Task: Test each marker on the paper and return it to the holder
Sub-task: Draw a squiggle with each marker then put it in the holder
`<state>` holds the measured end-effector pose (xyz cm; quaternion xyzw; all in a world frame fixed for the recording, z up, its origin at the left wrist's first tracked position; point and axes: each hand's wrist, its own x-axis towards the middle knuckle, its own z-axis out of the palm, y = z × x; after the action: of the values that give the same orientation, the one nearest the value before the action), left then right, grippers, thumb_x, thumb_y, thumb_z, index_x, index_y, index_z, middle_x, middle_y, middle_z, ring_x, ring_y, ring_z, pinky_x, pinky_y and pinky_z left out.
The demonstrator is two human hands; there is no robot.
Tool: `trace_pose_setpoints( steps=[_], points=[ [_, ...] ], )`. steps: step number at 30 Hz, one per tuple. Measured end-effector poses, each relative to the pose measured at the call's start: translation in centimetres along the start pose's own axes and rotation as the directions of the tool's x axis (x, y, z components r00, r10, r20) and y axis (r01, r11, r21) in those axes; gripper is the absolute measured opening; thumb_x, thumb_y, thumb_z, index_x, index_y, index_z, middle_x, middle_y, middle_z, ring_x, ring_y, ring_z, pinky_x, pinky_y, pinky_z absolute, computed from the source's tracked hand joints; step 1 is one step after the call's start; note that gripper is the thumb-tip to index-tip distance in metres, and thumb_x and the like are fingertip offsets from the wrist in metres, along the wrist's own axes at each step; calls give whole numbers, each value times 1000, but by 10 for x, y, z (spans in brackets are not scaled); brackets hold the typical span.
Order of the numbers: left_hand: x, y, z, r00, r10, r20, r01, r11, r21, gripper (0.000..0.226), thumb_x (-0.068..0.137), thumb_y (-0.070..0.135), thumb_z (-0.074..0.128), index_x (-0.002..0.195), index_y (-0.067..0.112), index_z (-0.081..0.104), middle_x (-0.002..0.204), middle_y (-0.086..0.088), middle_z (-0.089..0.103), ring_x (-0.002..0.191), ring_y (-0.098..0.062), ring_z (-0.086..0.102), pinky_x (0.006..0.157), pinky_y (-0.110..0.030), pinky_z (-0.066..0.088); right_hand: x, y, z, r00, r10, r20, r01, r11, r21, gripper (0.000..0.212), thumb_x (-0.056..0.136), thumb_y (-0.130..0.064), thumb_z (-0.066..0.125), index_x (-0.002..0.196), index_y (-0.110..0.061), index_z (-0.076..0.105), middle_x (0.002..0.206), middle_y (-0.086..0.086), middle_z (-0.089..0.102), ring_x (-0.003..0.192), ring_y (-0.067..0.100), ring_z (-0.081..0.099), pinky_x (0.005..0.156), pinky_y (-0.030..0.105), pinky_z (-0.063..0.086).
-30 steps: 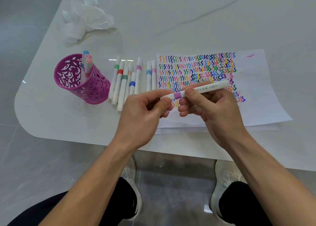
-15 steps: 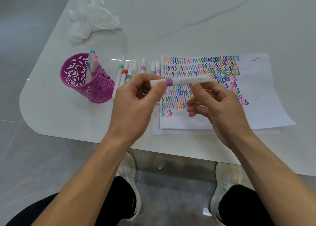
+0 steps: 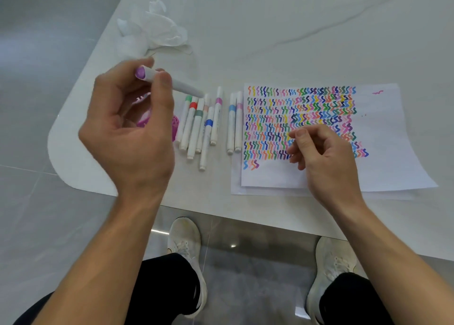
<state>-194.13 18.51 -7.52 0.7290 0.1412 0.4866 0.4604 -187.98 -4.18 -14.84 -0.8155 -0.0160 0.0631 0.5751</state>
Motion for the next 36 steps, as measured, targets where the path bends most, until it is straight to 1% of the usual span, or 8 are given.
trace_pose_setpoints(
  steps=[3,10,14,21,23,27,31,36],
  points=[
    [4,-4,-8,998,52,-44,-49,997,57,27,94,26,71,116,10,70,103,-1,72,94,-22,71,79,-39,59,0,-1,0,1000,-1,-8,1,1000,2,20,108,-24,55,100,-15,71,78,-3,72,66,8,66,63,20,50],
    [10,-16,-27,970,243,32,-244,942,230,28,101,20,61,126,8,65,105,3,58,96,-20,66,82,-48,57,-4,-2,6,1000,-26,3,26,999,-22,18,108,-24,56,100,-17,70,77,-6,71,66,5,66,61,16,50],
    [11,-15,-26,955,285,82,-297,904,307,28,103,17,57,124,2,66,104,6,55,95,-10,63,86,-29,54,-2,-3,7,1000,-21,2,21,999,-24,17,108,-24,55,101,-18,70,80,-4,72,67,5,66,62,16,50],
    [7,-19,-21,955,199,220,-276,868,413,26,100,18,63,122,6,69,105,-12,64,95,-11,60,88,-15,47,-2,-4,9,1000,-26,-1,26,999,-42,16,108,-24,56,103,-18,70,82,-4,72,69,3,66,62,13,51],
    [8,-22,-21,958,126,258,-236,859,455,28,98,19,65,123,9,68,108,-10,65,98,-9,61,89,-12,46,-2,-3,8,1000,-25,0,25,999,-47,17,108,-24,56,103,-17,70,82,-4,72,70,2,67,62,13,51],
    [8,-28,-21,967,-33,252,-108,845,524,22,94,25,67,115,16,65,110,1,66,99,-11,63,89,-21,52,-1,-2,6,1000,-13,-2,13,999,-39,18,108,-25,55,104,-17,71,83,-4,72,72,4,67,64,14,52],
    [8,-31,-22,965,-86,246,-75,811,580,18,93,25,66,109,17,63,109,2,65,99,-10,61,88,-8,45,-1,-2,7,1000,-8,-9,8,1000,-24,18,108,-25,56,103,-15,71,82,-3,72,71,3,66,63,13,50],
    [4,-29,-19,961,-93,259,-87,791,605,29,88,21,72,115,17,61,115,0,62,105,-14,59,91,-22,51,-1,-2,6,1000,-8,-5,8,1000,-30,18,108,-25,56,103,-16,71,83,-4,73,72,5,67,63,15,52]
  ],
)
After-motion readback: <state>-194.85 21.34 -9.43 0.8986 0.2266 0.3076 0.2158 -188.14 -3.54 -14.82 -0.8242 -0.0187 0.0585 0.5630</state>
